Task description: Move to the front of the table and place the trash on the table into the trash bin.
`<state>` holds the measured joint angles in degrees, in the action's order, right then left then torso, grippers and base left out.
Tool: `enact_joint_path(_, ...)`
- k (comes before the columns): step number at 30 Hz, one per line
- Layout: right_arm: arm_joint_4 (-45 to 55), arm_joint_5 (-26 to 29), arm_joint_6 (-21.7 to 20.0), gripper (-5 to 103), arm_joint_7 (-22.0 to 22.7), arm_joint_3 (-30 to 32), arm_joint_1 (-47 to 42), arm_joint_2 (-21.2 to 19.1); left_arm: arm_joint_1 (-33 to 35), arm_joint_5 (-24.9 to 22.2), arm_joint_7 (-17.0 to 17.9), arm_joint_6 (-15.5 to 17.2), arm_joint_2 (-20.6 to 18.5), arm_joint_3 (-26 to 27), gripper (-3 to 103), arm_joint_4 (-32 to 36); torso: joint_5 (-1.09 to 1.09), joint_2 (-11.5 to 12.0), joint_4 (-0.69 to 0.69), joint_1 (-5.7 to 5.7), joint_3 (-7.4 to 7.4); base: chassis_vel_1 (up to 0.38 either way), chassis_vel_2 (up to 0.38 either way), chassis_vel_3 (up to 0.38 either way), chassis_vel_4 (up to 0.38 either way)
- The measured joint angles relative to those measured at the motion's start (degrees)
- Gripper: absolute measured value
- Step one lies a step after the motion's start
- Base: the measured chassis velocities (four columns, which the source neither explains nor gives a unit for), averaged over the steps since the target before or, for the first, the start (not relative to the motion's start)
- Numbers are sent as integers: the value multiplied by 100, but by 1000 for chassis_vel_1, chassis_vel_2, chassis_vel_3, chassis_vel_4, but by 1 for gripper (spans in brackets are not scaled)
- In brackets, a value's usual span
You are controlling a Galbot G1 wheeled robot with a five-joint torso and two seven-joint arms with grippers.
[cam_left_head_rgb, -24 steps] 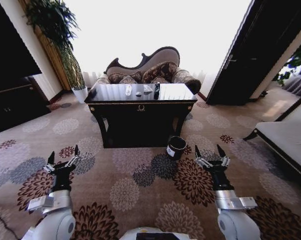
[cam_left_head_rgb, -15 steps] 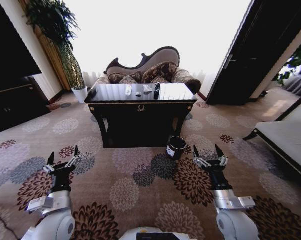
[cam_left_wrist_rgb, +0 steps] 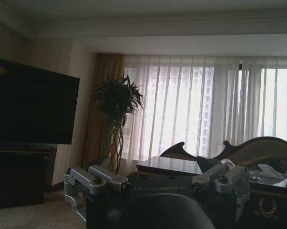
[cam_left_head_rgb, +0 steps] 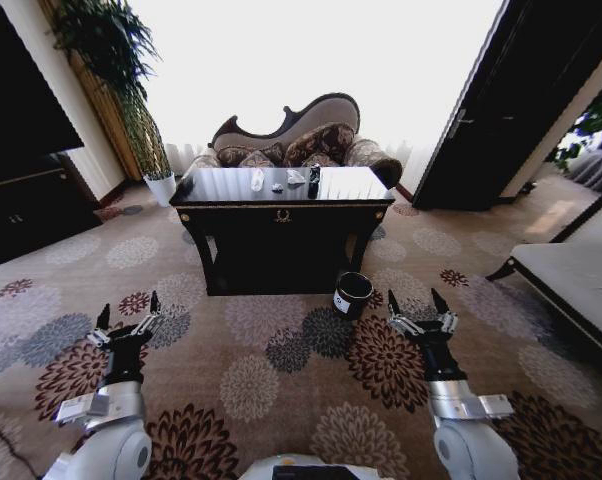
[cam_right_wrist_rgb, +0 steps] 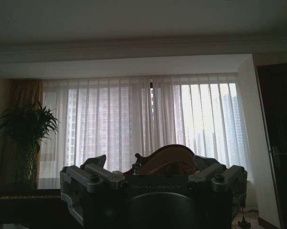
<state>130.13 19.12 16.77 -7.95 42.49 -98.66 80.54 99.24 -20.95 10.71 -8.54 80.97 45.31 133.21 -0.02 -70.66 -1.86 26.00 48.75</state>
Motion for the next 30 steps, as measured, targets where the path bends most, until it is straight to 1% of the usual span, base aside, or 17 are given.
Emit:
enact_joint_path(8,54,127,-25,100,-24,119,-49,-18,4,-3,-22,-9,-26,19,100,15,0,0,0,0,0,0,0,0,0)
enact_joint_path(13,54,150,-44,100,-25,98,-40,-35,6,16,-4,1,-43,18,100,44,0,0,0,0,0,0,0,0,0)
enact_joint_path(18,41,150,-82,100,-25,52,-4,-49,-7,-62,-1,62,-67,0,100,52,0,0,0,0,0,0,0,0,0)
enact_joint_path(24,90,114,-226,100,-40,142,14,-76,-41,-225,-7,164,-175,66,100,152,0,0,0,0,0,0,0,0,0)
enact_joint_path(30,158,53,-369,100,-101,237,-11,-78,-52,-254,-72,205,-244,86,100,201,0,0,0,0,0,0,0,0,0)
